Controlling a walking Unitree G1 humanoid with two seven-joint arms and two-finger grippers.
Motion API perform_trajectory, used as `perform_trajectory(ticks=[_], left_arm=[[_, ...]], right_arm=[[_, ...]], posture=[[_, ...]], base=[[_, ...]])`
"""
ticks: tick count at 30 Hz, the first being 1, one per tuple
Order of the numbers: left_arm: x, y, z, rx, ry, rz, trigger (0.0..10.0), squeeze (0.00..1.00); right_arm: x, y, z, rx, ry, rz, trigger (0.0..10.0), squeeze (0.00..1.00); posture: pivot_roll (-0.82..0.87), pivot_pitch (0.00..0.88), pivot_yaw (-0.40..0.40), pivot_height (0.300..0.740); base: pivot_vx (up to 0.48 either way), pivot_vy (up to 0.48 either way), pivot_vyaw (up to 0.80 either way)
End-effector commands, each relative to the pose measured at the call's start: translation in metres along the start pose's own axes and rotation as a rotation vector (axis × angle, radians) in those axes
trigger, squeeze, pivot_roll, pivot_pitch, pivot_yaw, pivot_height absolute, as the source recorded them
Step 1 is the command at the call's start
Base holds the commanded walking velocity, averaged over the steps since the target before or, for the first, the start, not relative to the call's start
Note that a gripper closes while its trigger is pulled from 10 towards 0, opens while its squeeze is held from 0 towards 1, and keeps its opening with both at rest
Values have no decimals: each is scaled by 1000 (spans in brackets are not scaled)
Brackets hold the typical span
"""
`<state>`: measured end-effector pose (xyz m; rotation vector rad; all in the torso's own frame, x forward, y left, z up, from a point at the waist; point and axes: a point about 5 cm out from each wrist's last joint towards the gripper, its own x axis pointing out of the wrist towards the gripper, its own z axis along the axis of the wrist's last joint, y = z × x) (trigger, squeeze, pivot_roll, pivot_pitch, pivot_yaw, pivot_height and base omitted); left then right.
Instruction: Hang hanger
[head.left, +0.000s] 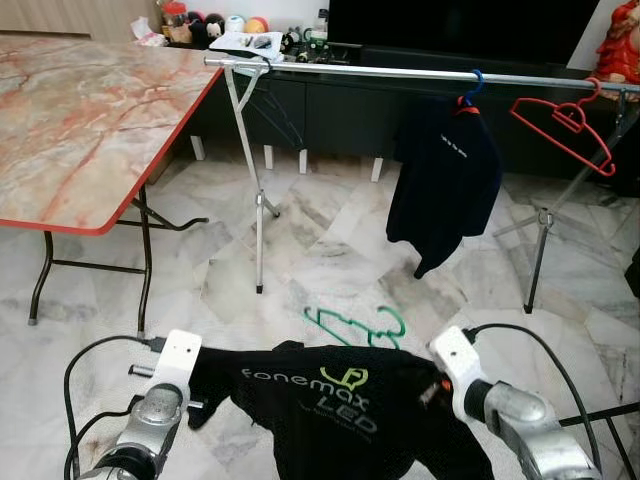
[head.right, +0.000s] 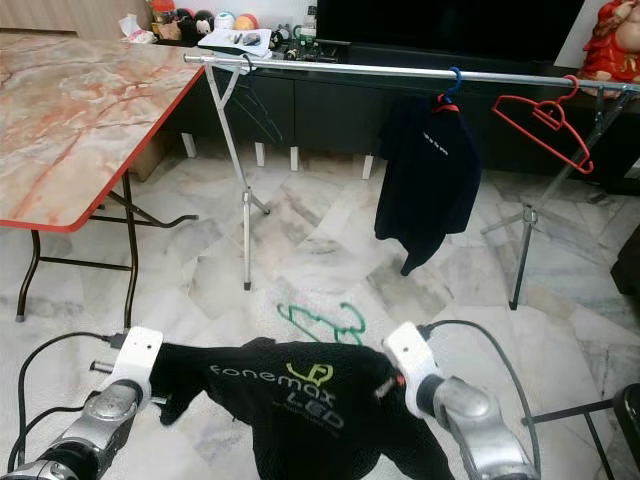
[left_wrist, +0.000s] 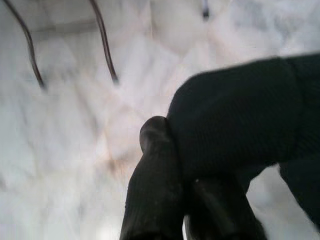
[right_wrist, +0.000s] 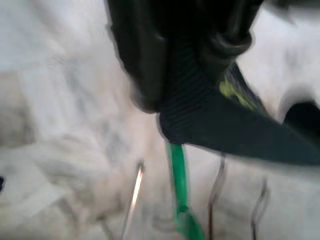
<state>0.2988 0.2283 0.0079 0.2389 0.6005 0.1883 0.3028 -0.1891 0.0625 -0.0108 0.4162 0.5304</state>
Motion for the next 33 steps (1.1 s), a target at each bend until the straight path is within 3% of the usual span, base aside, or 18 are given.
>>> perform_trajectory(ticks=[1,3,4,5,6,7,9,10,11,12,14,15,18,19,23,25,30,33], left_arm=[[-6,31,-40,-92,207,87,0,0],[-7,14,-44,-88,242,-55,0,0],[-8,8,-45,-74,253,-110,0,0],[-8,8,-45,-74,253,-110,0,0],[-8,-5,-43,-43,246,-224,0,0],[-8,-5,-43,-43,246,-224,0,0],[-9,-21,-32,19,165,-376,0,0],[-10,-30,-24,98,100,-456,1804,0],[-10,-30,-24,98,100,-456,1804,0],[-11,-37,-13,176,8,-515,9451,0],[-11,-38,-9,184,-20,-518,9451,0],[-10,-38,1,224,-88,-514,10000,1000],[-12,-41,8,338,-143,-568,10000,1000],[-14,-42,11,409,-170,-606,10000,1000],[-17,-41,12,515,-201,-669,10000,1000],[-20,-42,11,540,-219,-721,10000,1000],[-25,-47,30,480,-332,-769,10000,1000],[-30,-53,36,556,-360,-839,10000,1000]], right_arm=[[-36,-54,30,147,-231,-309,10000,0],[-43,-62,44,334,-406,-346,10000,0],[-45,-63,47,377,-445,-351,10000,0],[-45,-63,47,377,-445,-351,10000,0],[-46,-65,50,432,-492,-360,10000,0],[-46,-65,50,432,-492,-360,10000,0],[-42,-60,48,405,-467,-341,10000,0],[-37,-55,45,376,-431,-315,10000,0],[-37,-55,45,376,-431,-315,10000,0],[-29,-47,39,327,-352,-285,10000,0],[-27,-45,36,314,-320,-281,10000,0],[-20,-41,23,190,-176,-284,10000,0],[-14,-37,4,72,-11,-260,10000,0],[-12,-35,-3,-6,56,-231,10000,0],[-9,-30,-9,-109,128,-151,10000,0],[-6,-28,-11,-151,152,-128,10000,0],[-1,-15,-14,-225,171,52,10000,0],[0,-7,-27,-305,270,163,10000,0]], posture=[[-26,147,-30,740],[-26,149,-32,740],[-25,149,-32,740],[-25,149,-32,740],[-25,148,-32,740],[-25,148,-32,740],[-25,147,-35,740],[-22,145,-37,740],[-22,145,-37,740],[-22,145,-37,740],[-22,145,-37,740],[-23,142,-38,740],[-19,143,-40,740],[-18,141,-39,740],[-14,141,-39,740],[-14,139,-38,740],[-12,135,-35,740],[-7,126,-39,740]], base=[[0,0,0],[0,0,0],[0,0,0],[0,0,0],[0,0,0],[0,0,0],[0,0,0],[0,0,0],[0,0,0],[0,0,0],[0,0,0],[0,0,0],[0,0,0],[0,0,0],[0,0,0],[0,0,0],[0,0,0],[0,0,0]])
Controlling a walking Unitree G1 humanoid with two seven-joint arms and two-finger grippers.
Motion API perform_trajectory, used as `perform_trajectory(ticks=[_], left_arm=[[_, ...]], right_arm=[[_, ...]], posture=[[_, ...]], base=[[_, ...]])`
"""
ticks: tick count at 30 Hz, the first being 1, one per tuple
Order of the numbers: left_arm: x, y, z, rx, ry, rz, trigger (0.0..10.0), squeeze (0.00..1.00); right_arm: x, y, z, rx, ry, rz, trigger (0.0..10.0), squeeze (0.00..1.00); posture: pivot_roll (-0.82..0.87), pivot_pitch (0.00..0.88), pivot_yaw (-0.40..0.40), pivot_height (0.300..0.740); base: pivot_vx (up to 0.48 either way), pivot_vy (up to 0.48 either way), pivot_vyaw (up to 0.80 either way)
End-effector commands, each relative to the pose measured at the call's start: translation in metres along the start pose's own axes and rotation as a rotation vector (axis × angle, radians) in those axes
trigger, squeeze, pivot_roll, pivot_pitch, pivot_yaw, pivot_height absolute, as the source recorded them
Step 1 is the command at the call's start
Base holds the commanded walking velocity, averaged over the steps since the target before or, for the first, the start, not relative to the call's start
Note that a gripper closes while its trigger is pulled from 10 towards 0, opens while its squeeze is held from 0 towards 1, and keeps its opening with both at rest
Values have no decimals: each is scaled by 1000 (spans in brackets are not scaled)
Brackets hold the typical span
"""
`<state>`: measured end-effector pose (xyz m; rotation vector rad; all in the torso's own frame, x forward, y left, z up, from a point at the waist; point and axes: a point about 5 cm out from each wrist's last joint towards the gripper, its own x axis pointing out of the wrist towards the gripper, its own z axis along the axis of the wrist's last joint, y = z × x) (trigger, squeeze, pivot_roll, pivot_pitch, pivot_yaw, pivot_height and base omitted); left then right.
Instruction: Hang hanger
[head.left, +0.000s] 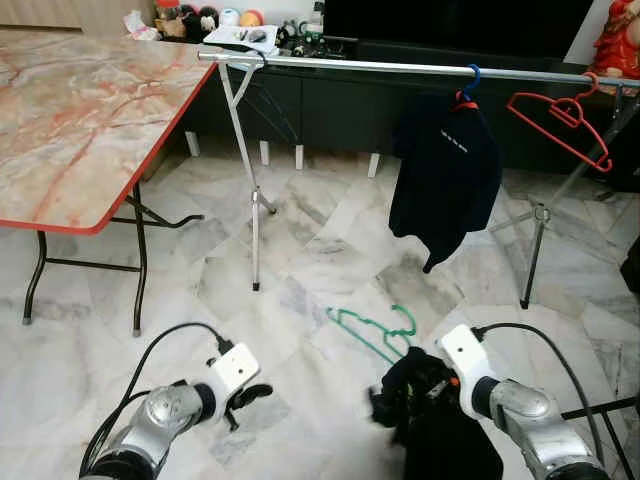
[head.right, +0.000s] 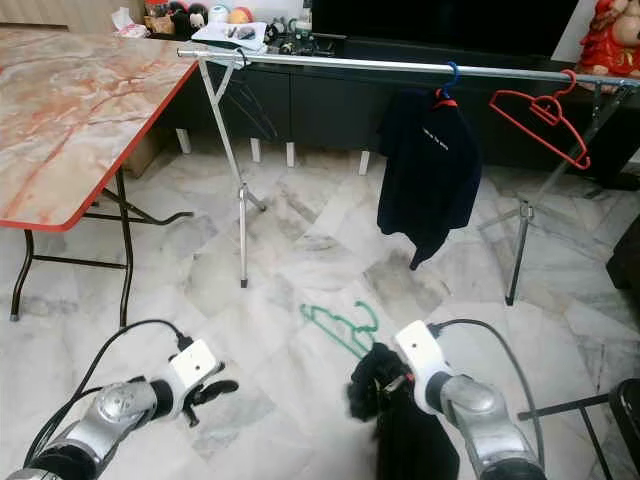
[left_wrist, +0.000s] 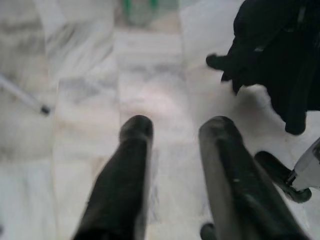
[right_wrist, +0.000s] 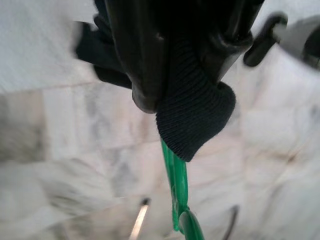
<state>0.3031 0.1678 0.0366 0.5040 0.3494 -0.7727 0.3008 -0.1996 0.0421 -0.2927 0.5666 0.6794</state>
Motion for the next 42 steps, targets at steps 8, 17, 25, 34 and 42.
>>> perform_trajectory(ticks=[8,17,25,34,42], left_arm=[[8,-7,27,26,-106,-149,10000,0],[15,-24,39,-12,-146,-298,10000,0],[14,-31,43,-21,-130,-419,10000,0],[16,-37,46,-8,-108,-487,10000,0],[18,-40,47,-8,-95,-509,10000,0]], right_arm=[[5,27,-4,-164,15,349,10000,0],[11,37,10,-215,-40,465,10000,0],[14,37,16,-266,-52,490,10000,0],[15,41,21,-287,-95,539,10000,0],[13,43,28,-304,-122,597,10000,0]], posture=[[-1,111,-46,740],[0,114,-56,740],[2,118,-59,740],[1,120,-55,740],[-1,119,-53,740]], base=[[0,0,0],[0,0,0],[0,0,0],[0,0,0],[0,0,0]])
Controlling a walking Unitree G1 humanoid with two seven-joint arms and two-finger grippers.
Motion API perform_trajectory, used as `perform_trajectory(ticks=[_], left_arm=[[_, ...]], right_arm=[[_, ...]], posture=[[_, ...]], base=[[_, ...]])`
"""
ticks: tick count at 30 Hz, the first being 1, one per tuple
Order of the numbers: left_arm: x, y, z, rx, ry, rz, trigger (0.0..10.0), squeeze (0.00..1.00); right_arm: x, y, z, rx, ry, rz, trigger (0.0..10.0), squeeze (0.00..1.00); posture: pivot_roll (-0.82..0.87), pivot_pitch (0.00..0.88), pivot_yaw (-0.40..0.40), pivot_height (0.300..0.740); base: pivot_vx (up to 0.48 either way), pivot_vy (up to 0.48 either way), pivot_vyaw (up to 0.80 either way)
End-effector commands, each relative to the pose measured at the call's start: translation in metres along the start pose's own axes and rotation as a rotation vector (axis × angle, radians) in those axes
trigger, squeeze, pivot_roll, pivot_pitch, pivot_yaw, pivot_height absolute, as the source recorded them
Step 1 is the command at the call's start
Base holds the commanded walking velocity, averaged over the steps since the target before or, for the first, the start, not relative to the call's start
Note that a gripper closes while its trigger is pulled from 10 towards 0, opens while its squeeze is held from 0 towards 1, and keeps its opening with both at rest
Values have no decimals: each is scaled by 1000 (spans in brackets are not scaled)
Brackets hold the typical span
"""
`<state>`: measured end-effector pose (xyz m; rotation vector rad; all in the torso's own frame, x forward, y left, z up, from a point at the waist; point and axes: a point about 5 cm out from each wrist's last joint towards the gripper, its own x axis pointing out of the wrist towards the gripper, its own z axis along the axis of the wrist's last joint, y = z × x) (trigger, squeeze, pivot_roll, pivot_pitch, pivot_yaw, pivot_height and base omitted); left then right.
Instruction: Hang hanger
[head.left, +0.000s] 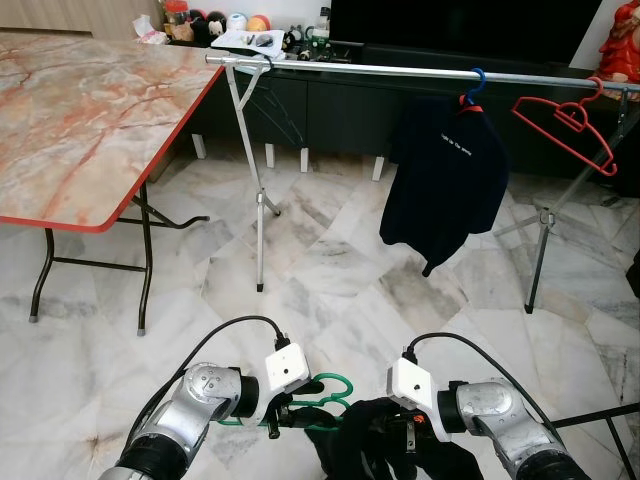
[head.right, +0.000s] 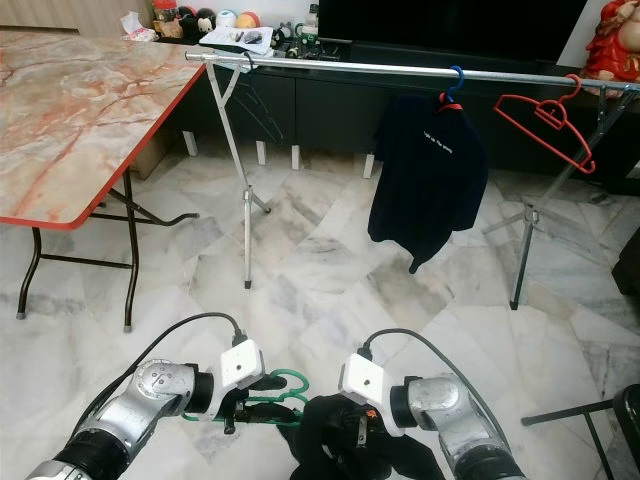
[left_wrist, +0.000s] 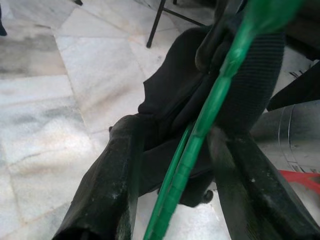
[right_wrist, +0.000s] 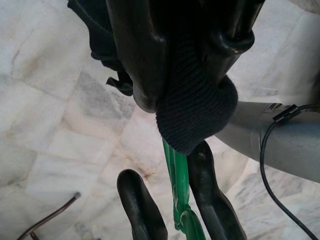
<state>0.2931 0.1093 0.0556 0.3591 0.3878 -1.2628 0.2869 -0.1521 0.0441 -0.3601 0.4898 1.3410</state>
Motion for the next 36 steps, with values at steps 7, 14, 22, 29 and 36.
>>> perform_trajectory(ticks=[7,14,22,29,36], left_arm=[[1,-3,-1,-11,27,-37,0,0],[1,-4,-1,-11,26,-43,0,0],[2,-3,2,-7,21,-38,0,0],[2,-3,3,-21,6,-40,0,0],[2,-4,3,-26,-1,-42,0,0]], right_arm=[[-2,-6,13,-46,-47,0,10000,0],[-2,-7,15,-46,-61,-5,10000,0],[-1,-6,15,-44,-62,1,10000,0],[0,-4,13,-39,-62,13,10000,0],[0,-3,12,-34,-64,20,10000,0]], posture=[[1,120,-54,740],[1,122,-55,740],[-1,120,-55,740],[0,122,-55,740],[-1,122,-56,740]], base=[[0,0,0],[0,0,0],[0,0,0],[0,0,0],[0,0,0]])
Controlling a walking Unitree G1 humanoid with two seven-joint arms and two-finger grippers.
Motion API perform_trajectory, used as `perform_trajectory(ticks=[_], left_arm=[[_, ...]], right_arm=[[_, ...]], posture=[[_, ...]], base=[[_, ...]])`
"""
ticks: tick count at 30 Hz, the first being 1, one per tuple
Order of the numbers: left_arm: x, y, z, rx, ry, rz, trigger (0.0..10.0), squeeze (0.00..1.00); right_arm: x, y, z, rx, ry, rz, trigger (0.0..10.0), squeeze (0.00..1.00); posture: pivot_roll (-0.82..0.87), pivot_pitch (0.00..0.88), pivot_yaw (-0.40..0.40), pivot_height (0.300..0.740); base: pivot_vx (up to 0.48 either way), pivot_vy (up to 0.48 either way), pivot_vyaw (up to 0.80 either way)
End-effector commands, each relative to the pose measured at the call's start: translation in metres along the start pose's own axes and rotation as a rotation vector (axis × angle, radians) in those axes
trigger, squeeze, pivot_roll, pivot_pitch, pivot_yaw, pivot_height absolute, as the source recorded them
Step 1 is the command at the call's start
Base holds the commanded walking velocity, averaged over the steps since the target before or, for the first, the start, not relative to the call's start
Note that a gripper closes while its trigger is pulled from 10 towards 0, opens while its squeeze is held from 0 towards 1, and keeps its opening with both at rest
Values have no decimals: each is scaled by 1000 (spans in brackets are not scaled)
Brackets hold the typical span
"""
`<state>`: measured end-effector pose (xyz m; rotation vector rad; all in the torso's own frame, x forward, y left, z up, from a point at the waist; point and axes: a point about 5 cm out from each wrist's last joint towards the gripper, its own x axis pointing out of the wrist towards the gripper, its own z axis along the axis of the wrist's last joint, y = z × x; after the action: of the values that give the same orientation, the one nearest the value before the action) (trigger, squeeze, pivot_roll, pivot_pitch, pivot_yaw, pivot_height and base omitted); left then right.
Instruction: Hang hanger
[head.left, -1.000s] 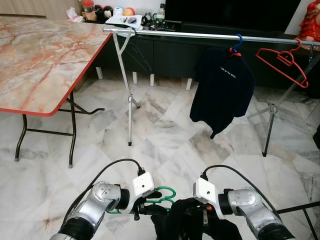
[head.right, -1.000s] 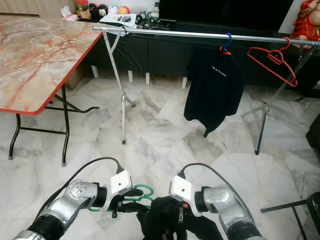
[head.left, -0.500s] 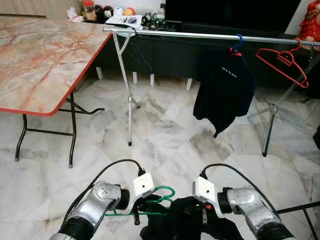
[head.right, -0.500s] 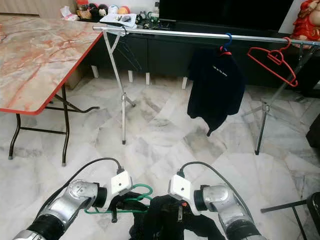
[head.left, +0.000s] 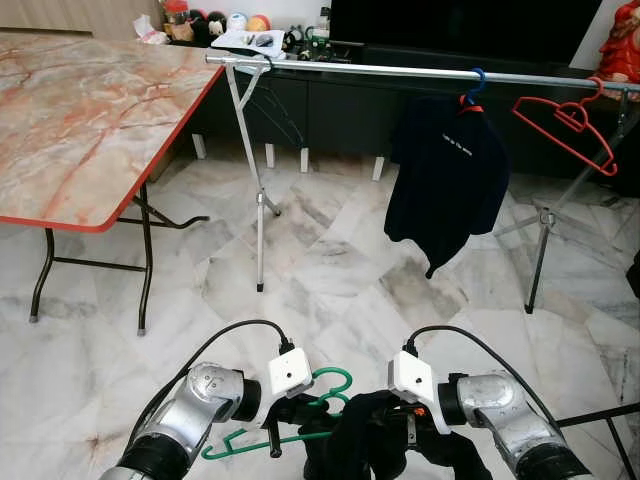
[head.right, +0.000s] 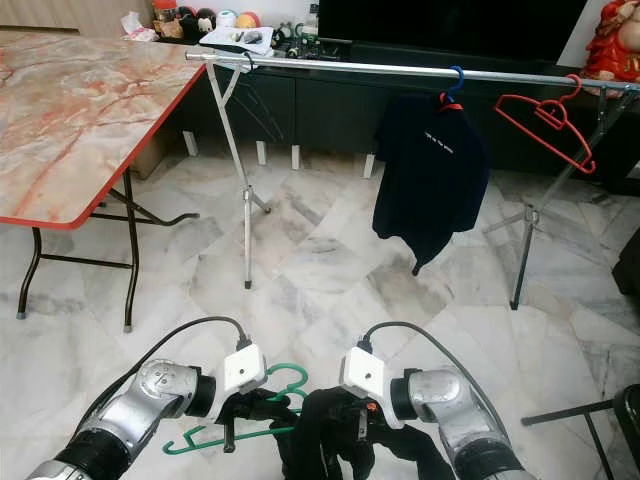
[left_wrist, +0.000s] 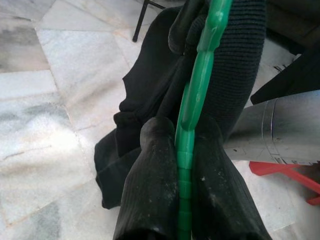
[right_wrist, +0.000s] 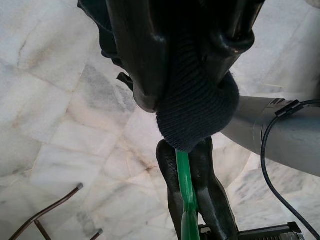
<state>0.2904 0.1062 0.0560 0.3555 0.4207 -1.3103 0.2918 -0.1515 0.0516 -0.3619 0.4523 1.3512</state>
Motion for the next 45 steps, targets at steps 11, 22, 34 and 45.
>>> perform_trajectory(ticks=[11,22,34,45], left_arm=[[1,-1,1,-35,-25,7,0,0],[1,-2,0,-38,-24,5,0,0],[1,-2,0,-46,-25,6,0,0],[0,-1,0,-50,-26,11,0,0]], right_arm=[[2,2,10,22,-124,17,10000,0],[1,1,8,39,-134,-1,10000,0],[-6,-3,18,142,-334,-47,10000,0],[-3,10,3,240,-372,-48,0,0]], posture=[[0,121,-58,740],[-2,122,-58,740],[-2,124,-58,740],[-3,130,-56,740]], base=[[0,0,0],[0,0,0],[0,0,0],[0,0,0]])
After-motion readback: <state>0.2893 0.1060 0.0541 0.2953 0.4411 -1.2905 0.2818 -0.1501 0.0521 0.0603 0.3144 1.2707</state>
